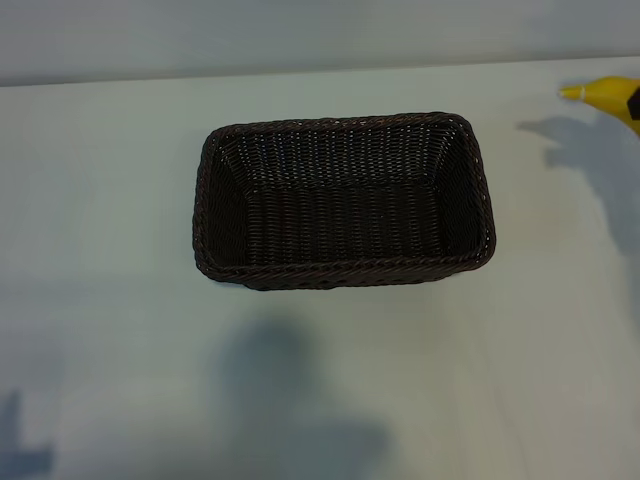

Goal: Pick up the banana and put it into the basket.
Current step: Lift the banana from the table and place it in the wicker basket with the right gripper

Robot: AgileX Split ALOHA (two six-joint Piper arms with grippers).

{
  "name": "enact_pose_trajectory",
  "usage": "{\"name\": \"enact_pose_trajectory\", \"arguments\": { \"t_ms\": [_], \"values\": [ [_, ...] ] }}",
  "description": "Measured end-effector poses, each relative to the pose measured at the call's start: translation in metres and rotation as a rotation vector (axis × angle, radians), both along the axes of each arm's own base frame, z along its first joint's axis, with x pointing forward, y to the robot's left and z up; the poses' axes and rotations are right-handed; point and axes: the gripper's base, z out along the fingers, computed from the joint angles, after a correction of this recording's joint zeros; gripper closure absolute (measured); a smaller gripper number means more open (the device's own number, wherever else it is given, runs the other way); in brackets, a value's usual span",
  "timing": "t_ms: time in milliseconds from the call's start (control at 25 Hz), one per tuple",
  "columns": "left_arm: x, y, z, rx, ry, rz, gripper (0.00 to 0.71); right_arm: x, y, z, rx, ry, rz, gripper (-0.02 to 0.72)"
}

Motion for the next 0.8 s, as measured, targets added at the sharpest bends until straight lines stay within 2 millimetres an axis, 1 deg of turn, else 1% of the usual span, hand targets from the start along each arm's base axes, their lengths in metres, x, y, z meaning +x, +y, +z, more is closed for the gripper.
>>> {"name": "enact_pose_trajectory", "arguments": {
  "t_ms": [80, 160, 280, 400, 560, 640, 800],
  "values": [
    [0.0, 0.0, 0.0, 0.0, 0.0, 0.0, 0.147, 0.006, 0.015, 0.005, 0.002, -0.01, 0.032, 0.285],
    [0.0, 0.0, 0.0, 0.0, 0.0, 0.0, 0.147, 0.013, 0.036, 0.006, 0.005, -0.019, 0.078, 0.285],
    [0.0, 0.0, 0.0, 0.0, 0.0, 0.0, 0.147, 0.022, 0.073, 0.008, 0.008, -0.039, 0.172, 0.285],
    [0.0, 0.0, 0.0, 0.0, 0.0, 0.0, 0.147, 0.025, 0.112, 0.009, 0.015, -0.06, 0.269, 0.285],
    [0.0, 0.0, 0.0, 0.0, 0.0, 0.0, 0.147, 0.022, 0.162, 0.011, 0.019, -0.087, 0.413, 0.285],
    [0.0, 0.0, 0.0, 0.0, 0.0, 0.0, 0.147, 0.018, 0.185, 0.01, 0.011, -0.11, 0.53, 0.285],
    [0.0, 0.0, 0.0, 0.0, 0.0, 0.0, 0.147, 0.009, 0.223, 0.006, -0.013, -0.19, 0.791, 0.285]
  ]
}}
